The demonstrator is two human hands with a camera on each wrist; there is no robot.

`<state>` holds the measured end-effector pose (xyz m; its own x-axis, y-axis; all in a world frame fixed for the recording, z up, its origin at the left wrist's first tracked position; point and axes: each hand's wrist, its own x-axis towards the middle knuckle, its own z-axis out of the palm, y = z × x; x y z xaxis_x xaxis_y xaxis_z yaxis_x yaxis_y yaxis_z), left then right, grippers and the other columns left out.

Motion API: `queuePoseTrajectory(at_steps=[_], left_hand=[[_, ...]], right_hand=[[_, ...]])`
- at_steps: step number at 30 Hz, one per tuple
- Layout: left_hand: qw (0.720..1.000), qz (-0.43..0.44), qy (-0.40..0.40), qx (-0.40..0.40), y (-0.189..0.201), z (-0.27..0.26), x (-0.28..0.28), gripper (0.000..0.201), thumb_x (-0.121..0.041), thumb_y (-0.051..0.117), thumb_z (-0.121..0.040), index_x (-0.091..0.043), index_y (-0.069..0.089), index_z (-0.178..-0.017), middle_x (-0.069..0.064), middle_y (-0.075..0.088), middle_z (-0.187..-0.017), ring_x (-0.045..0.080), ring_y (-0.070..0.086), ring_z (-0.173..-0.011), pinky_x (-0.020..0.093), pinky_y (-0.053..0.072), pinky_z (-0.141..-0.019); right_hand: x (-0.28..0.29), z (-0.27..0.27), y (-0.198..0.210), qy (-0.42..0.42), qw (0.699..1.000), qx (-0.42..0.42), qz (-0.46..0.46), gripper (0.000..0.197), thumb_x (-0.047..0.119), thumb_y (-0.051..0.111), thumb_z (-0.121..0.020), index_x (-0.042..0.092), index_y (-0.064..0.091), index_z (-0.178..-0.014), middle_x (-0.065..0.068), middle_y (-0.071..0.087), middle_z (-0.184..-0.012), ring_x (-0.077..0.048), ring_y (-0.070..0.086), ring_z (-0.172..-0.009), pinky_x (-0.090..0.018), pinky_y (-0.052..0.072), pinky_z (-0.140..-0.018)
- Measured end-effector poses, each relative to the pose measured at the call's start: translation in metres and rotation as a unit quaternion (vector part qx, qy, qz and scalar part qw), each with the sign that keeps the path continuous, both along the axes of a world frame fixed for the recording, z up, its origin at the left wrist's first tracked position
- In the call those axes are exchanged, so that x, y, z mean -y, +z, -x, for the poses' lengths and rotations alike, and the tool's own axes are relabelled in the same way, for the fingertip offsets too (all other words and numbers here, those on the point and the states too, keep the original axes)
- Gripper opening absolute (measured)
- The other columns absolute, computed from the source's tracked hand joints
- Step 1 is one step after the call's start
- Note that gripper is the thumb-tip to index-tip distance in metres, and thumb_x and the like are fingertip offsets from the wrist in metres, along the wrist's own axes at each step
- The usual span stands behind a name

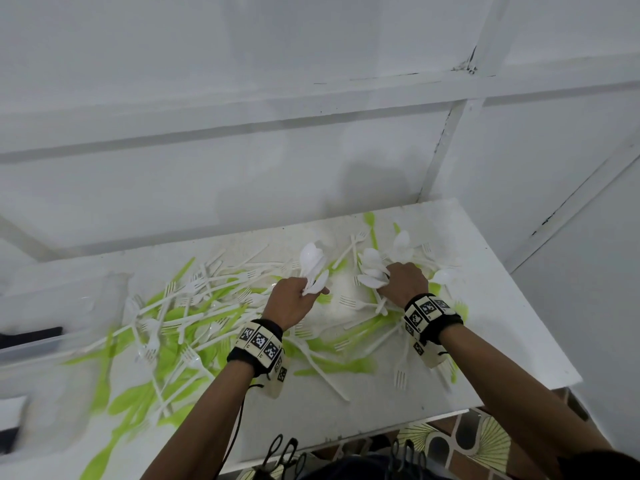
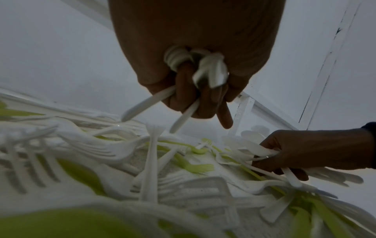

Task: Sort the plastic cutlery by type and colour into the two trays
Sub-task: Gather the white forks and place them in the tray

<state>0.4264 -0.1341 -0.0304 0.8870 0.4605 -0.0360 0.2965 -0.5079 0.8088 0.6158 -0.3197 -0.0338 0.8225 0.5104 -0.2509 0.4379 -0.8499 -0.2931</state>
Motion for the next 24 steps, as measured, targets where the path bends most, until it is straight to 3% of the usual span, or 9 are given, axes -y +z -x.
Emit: queuePoseTrajectory(at_steps=[4,7,9,10,12,15,20,22,24], left_hand=[[0.999,0.035,0.009,-0.005,0.0,0.0,0.002,0.032,-0.038,0.049,-0.097,-0.04,0.078,-0.085,-0.003,0.041,-0.053,0.015,0.046,-0.053,0.033,0.038,-0.062],[0.997,0.08,0.012,-0.012,-0.003,0.001,0.004,0.034,-0.029,0.047,-0.097,-0.033,0.078,-0.082,-0.004,0.042,-0.053,0.013,0.045,-0.049,0.032,0.04,-0.057],[0.995,0.092,0.008,-0.026,-0.005,0.002,0.004,0.036,-0.018,0.048,-0.1,-0.022,0.078,-0.081,-0.009,0.042,-0.047,0.011,0.042,-0.044,0.028,0.038,-0.053],[0.995,0.09,0.003,-0.03,-0.006,0.002,0.004,0.037,-0.014,0.048,-0.101,-0.018,0.077,-0.079,-0.007,0.044,-0.045,0.011,0.043,-0.043,0.027,0.039,-0.052],[0.996,0.086,-0.009,-0.031,-0.006,0.0,0.005,0.04,-0.013,0.047,-0.101,-0.019,0.076,-0.074,0.002,0.048,-0.049,0.015,0.047,-0.043,0.026,0.041,-0.05],[0.996,0.081,-0.012,-0.032,-0.007,-0.006,0.008,0.044,-0.014,0.047,-0.1,-0.026,0.074,-0.067,0.005,0.05,-0.054,0.017,0.046,-0.043,0.028,0.039,-0.048],[0.998,0.042,-0.04,-0.033,0.006,-0.026,0.024,0.034,-0.016,0.053,-0.099,-0.022,0.079,-0.078,-0.018,0.052,-0.047,0.002,0.048,-0.046,0.017,0.032,-0.051],[0.998,0.039,-0.051,-0.003,0.008,-0.034,0.034,0.027,-0.028,0.057,-0.095,-0.02,0.081,-0.088,-0.015,0.063,-0.059,0.001,0.056,-0.056,0.021,0.038,-0.055],[0.997,0.019,-0.07,-0.01,0.006,-0.046,0.044,0.027,-0.036,0.063,-0.093,-0.018,0.079,-0.081,-0.006,0.067,-0.068,0.01,0.062,-0.066,0.03,0.043,-0.06]], right_hand=[[-0.001,0.005,0.002,0.03,0.999,0.01,0.001,0.037,0.032,0.068,-0.085,0.008,0.065,-0.113,-0.015,0.066,-0.113,-0.035,0.059,-0.11,-0.035,0.045,-0.083],[0.002,0.01,0.01,0.031,0.998,0.016,-0.046,0.035,0.023,0.067,-0.085,0.009,0.067,-0.116,-0.016,0.068,-0.107,-0.037,0.061,-0.106,-0.038,0.048,-0.084],[0.004,0.013,0.014,0.026,0.991,0.017,-0.129,0.015,0.027,0.066,-0.079,0.014,0.062,-0.086,-0.007,0.063,-0.079,-0.031,0.062,-0.081,-0.034,0.042,-0.064],[0.005,0.014,0.015,0.013,0.984,0.015,-0.177,0.019,0.031,0.065,-0.076,0.018,0.052,-0.074,-0.001,0.056,-0.067,-0.024,0.055,-0.067,-0.033,0.035,-0.057],[0.004,0.012,0.017,-0.019,0.964,0.021,-0.265,0.035,0.029,0.07,-0.078,0.024,0.038,-0.064,0.006,0.045,-0.057,-0.015,0.039,-0.056,-0.033,0.03,-0.054],[0.0,0.008,0.024,-0.08,0.93,0.021,-0.357,0.041,0.024,0.071,-0.085,0.021,0.036,-0.064,0.006,0.041,-0.056,-0.012,0.034,-0.055,-0.033,0.034,-0.055],[0.007,0.002,0.043,-0.16,0.864,-0.038,-0.476,0.021,0.035,0.063,-0.098,0.017,0.062,-0.088,0.0,0.074,-0.072,-0.014,0.069,-0.061,-0.034,0.056,-0.051],[0.015,-0.004,0.049,-0.173,0.854,-0.023,-0.49,0.021,0.032,0.061,-0.1,0.016,0.06,-0.087,-0.001,0.073,-0.071,-0.008,0.07,-0.064,-0.026,0.053,-0.052],[0.025,-0.012,0.053,-0.159,0.869,0.007,-0.469,0.023,0.027,0.058,-0.102,0.017,0.055,-0.081,-0.002,0.07,-0.074,0.0,0.064,-0.06,-0.019,0.047,-0.052]])
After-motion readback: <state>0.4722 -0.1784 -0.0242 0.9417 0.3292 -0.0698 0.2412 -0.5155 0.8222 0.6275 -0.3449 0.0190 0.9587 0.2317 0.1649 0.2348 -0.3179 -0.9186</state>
